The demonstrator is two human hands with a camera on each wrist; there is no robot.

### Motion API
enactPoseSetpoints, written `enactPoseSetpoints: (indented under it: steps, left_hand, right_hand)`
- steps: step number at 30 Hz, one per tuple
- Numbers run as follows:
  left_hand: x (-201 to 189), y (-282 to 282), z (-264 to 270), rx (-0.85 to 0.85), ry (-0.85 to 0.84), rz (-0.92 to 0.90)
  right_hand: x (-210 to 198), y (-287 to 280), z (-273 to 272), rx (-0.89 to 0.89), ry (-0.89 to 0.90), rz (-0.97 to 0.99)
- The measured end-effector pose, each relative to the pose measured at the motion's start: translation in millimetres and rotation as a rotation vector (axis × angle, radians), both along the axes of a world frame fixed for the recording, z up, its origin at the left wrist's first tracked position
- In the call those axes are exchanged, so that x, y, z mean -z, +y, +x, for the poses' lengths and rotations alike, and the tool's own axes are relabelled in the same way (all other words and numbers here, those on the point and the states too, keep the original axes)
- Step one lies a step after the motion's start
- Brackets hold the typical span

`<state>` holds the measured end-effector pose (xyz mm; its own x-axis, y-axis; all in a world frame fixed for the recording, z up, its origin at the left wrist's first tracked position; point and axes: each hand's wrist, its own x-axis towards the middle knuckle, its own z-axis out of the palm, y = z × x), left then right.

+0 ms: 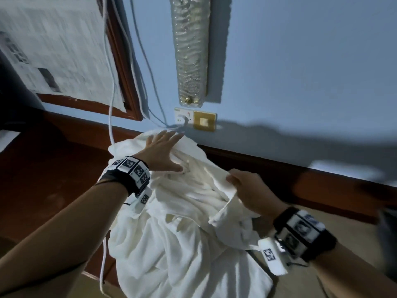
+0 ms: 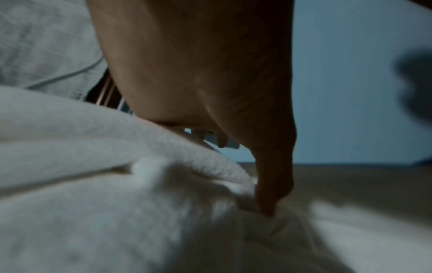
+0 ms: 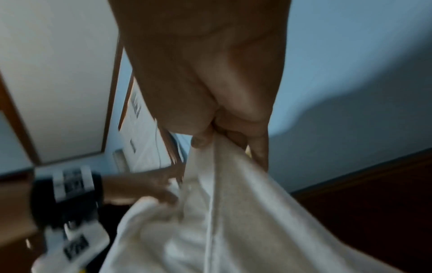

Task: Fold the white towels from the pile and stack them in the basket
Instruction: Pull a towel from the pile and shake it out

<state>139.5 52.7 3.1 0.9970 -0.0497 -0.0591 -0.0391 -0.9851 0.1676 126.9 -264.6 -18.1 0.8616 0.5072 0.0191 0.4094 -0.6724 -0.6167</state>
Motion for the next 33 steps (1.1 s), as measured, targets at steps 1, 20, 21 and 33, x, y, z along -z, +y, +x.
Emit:
enactPoseSetpoints:
  steps: [1,20,21,33]
  left_hand:
    - [0.4,-8.2,5.0,0.033,0.031,0.005]
    - [-62.9,-308.1,-69.5,0.443,-0.21,-0.189]
    - [-82.9,-327.5,-87.8,0.369,-0.207,-0.419]
    - [-161.8,-406.6,-215.8,0.239,-0.206,-0.677]
  right_hand:
    - [-14.8,-22.7,-4.3,0.023,-0.015,0.064]
    - [-128.5,-376.3,-103.3,0.541,-0.273,0.452]
    - [-126.2,-379.2,-112.2,0.509,-0.25,0.415]
    - [-158.0,-379.9,-196.9,0.1,-0.193,0.412]
